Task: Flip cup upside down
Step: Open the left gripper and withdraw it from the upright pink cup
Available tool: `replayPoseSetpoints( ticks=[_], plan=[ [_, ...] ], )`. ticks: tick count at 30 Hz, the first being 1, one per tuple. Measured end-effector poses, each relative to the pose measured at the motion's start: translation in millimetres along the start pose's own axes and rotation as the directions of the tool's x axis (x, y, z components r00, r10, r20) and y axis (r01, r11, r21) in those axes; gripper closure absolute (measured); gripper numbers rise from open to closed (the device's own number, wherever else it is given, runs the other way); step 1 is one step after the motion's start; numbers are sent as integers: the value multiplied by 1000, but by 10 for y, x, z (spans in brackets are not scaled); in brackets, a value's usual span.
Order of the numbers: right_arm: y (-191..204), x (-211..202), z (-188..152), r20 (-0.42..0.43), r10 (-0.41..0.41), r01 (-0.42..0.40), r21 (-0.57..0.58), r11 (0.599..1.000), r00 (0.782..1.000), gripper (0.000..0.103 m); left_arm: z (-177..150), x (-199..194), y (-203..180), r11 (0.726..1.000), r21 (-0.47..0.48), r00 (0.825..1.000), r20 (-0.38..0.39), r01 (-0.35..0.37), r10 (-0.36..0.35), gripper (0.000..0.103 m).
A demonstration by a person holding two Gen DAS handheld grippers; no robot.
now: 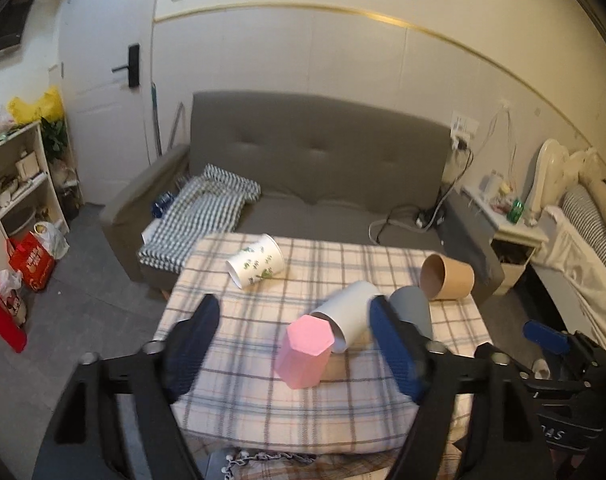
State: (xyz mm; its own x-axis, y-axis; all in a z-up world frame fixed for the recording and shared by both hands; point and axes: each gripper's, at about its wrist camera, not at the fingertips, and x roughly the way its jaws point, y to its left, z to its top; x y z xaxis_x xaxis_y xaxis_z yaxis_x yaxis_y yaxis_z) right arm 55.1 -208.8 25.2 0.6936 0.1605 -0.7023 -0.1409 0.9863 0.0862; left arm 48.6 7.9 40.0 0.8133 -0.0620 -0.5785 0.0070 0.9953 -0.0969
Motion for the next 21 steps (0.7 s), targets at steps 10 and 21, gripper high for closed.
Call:
replayPoseSetpoints(
  ticks=[10, 21],
  plan=[
    [199, -13, -449, 92, 12, -11, -16, 1000, 996, 0, -528, -197, 202, 994, 37, 984, 151, -102, 95, 5],
    [66, -7, -598, 121, -17, 13, 36, 999, 992, 0, -782, -157, 165, 994, 41, 986, 138, -97, 91, 3]
  ],
)
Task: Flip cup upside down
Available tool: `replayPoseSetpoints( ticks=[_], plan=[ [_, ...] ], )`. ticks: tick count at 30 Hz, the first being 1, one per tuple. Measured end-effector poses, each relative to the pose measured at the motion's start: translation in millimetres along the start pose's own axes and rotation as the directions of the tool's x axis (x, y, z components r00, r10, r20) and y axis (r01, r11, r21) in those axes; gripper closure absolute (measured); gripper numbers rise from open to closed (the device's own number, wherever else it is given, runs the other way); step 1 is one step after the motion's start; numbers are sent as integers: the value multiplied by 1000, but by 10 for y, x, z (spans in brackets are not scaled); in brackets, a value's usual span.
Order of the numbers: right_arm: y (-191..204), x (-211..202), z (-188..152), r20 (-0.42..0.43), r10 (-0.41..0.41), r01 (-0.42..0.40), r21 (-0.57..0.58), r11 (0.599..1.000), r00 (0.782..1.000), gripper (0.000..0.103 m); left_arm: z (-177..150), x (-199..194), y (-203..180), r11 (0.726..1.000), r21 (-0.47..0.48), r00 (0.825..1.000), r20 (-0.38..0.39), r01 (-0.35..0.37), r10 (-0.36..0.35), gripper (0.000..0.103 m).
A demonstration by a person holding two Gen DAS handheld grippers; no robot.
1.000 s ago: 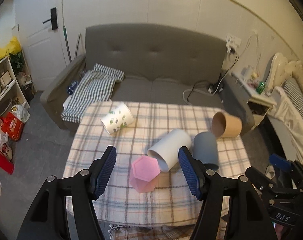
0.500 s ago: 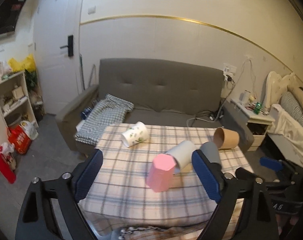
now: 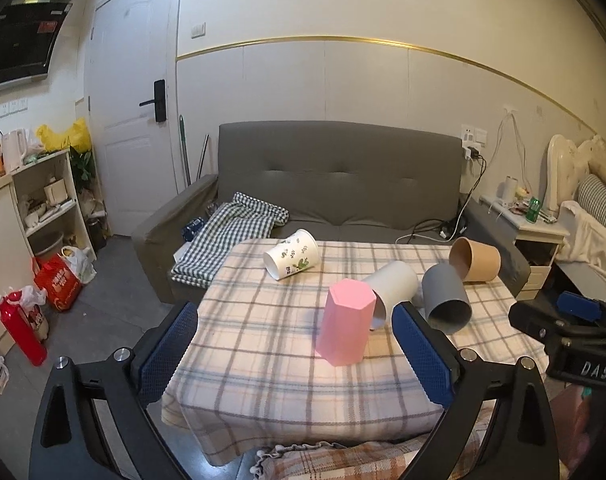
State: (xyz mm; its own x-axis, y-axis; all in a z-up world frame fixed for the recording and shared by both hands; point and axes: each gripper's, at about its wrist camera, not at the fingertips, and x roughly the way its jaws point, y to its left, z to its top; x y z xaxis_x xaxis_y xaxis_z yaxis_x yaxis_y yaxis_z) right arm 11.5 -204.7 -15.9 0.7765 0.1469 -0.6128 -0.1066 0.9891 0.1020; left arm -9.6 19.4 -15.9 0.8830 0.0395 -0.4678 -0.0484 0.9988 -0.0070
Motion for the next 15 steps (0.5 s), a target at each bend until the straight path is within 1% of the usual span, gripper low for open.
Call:
replayPoseSetpoints(
  ticks=[3, 8, 15],
  plan=[
    [-56, 12, 6, -3, 3, -3, 16, 1000, 1000, 0, -22, 8, 19, 1000, -17, 1000, -12, 8, -8, 3],
    [-73, 24, -14, -6, -4, 4, 17, 1000, 1000, 0, -47, 8, 7, 1000, -16, 1000, -18, 2, -2, 3],
    [-75, 15, -14, -1, -9, 9, 13, 1000, 1000, 0, -79, 52, 10, 1000, -16, 999, -51, 12, -13, 3]
  ],
)
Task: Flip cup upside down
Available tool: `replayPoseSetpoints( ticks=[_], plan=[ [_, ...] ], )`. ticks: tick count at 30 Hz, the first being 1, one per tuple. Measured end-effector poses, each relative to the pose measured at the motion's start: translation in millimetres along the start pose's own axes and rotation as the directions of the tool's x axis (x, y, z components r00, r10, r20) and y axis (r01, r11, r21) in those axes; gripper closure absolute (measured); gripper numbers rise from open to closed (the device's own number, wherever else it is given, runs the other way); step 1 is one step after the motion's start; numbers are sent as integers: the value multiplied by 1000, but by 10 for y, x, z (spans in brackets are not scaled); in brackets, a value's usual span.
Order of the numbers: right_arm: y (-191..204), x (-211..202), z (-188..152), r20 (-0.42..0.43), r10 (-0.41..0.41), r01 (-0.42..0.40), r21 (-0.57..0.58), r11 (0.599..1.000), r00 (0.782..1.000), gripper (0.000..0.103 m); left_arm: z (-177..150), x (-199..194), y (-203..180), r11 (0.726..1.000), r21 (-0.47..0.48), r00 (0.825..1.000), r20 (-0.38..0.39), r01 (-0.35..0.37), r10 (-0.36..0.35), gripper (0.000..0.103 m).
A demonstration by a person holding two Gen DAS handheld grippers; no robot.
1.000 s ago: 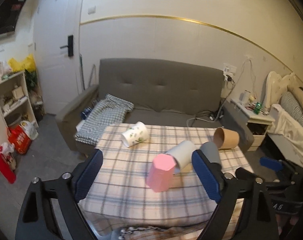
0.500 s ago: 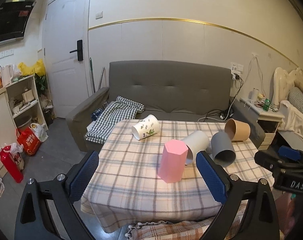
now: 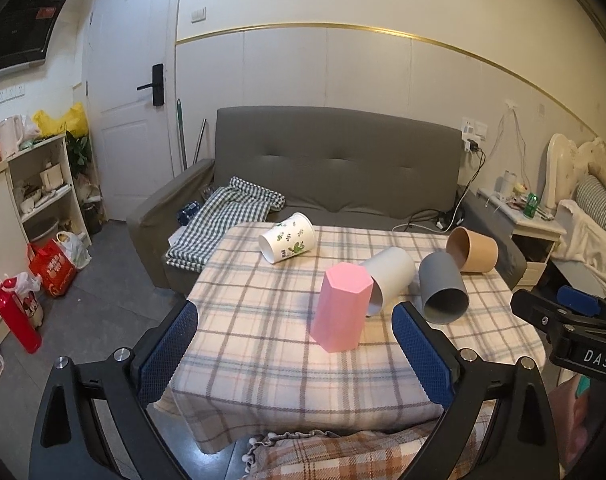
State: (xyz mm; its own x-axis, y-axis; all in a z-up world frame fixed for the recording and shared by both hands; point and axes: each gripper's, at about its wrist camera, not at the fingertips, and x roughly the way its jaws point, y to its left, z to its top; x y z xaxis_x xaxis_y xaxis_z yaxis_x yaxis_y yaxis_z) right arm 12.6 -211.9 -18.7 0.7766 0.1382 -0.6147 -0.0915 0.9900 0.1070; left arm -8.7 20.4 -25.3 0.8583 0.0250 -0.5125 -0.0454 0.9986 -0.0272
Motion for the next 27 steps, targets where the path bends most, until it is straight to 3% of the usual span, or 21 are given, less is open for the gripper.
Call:
replayPoseSetpoints(
  ticks=[27],
  plan=[
    [44, 14, 53, -7, -1, 1, -11, 1000, 1000, 0, -31, 31, -41, 1000, 26, 1000, -24, 13, -12, 3]
  ],
)
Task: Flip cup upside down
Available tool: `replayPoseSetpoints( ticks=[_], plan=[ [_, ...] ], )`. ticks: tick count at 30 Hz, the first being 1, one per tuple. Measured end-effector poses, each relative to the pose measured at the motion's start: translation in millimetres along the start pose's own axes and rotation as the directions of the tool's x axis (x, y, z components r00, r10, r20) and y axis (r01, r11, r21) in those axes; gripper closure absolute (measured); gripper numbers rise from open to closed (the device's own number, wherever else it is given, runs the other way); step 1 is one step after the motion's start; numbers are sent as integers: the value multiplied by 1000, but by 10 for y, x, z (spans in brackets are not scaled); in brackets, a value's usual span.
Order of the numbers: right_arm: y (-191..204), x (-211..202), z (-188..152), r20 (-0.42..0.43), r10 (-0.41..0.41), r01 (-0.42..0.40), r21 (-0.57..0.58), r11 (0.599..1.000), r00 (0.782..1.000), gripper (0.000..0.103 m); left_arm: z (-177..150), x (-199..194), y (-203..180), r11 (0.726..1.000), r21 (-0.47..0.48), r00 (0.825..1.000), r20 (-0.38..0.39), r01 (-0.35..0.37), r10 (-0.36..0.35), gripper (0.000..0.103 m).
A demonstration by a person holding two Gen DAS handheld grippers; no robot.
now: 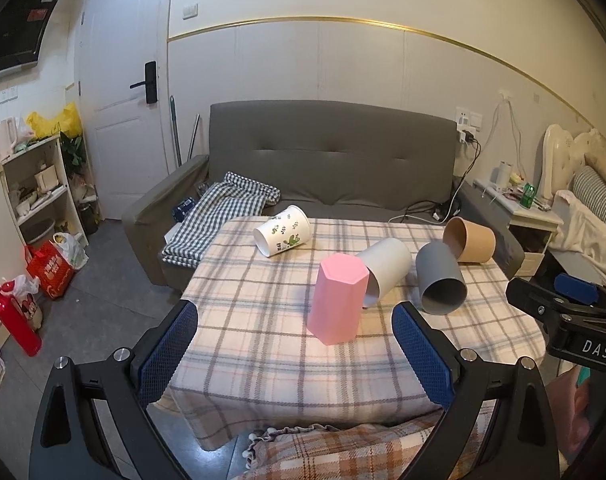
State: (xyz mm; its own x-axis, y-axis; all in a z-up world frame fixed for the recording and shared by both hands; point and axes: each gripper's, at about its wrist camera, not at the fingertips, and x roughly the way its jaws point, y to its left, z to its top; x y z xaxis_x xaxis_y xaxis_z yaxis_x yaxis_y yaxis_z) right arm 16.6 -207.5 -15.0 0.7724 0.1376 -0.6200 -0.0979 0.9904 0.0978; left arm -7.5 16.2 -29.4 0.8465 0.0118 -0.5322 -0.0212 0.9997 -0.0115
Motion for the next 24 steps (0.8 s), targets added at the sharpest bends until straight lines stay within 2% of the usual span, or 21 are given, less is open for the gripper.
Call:
replayPoseSetpoints(
  ticks=[24],
  plan=[
    [1, 56, -63, -20, -5, 5, -16, 1000, 1000, 0, -11, 6, 12, 1000, -5, 1000, 3, 6, -6, 3]
  ],
)
